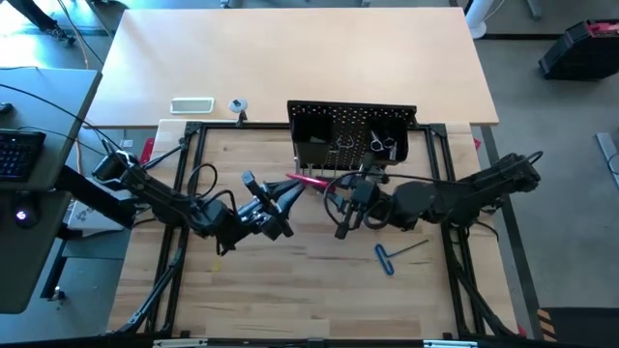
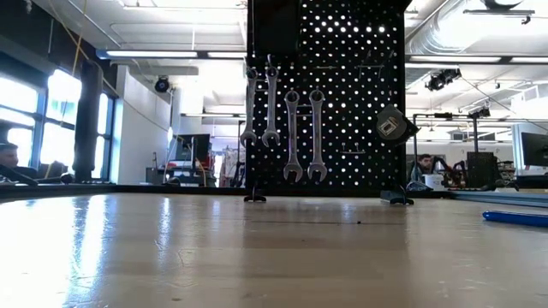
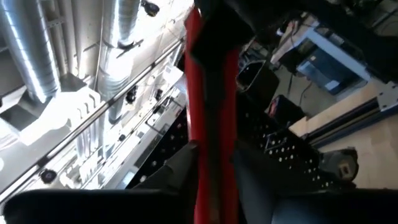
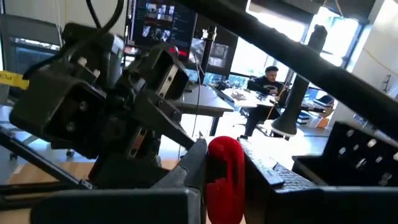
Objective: Hang tools onto peg board
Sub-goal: Put the cutter into the peg board, then put the pick tool into the peg board
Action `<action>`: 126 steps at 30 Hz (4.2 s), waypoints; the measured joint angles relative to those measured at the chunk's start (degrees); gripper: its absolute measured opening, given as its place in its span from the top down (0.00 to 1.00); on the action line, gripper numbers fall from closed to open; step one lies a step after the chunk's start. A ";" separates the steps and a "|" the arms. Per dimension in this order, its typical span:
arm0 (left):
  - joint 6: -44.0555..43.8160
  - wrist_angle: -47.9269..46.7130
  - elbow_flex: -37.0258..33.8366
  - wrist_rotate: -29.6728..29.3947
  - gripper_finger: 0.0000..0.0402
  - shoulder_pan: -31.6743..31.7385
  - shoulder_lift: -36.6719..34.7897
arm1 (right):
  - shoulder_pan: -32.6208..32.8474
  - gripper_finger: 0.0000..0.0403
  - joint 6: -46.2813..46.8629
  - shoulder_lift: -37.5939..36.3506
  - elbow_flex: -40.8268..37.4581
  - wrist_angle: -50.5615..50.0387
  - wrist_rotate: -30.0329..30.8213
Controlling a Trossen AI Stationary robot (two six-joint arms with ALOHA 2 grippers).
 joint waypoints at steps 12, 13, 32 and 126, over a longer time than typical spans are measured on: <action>1.14 -0.97 0.00 -8.64 0.68 -3.80 -2.25 | 1.07 0.89 -1.02 -0.08 14.13 -19.56 -1.93; 1.12 -1.19 0.00 -9.68 0.68 -4.31 -2.24 | 1.19 0.89 -1.05 -0.08 15.31 -21.03 -1.92; -47.94 -47.98 0.00 1.48 0.67 -10.20 -2.17 | -4.03 0.89 -1.45 -0.12 30.91 -37.59 -8.19; -64.12 -50.41 0.00 26.00 0.67 -4.71 7.76 | 14.36 0.60 42.11 2.37 11.17 -80.68 -27.54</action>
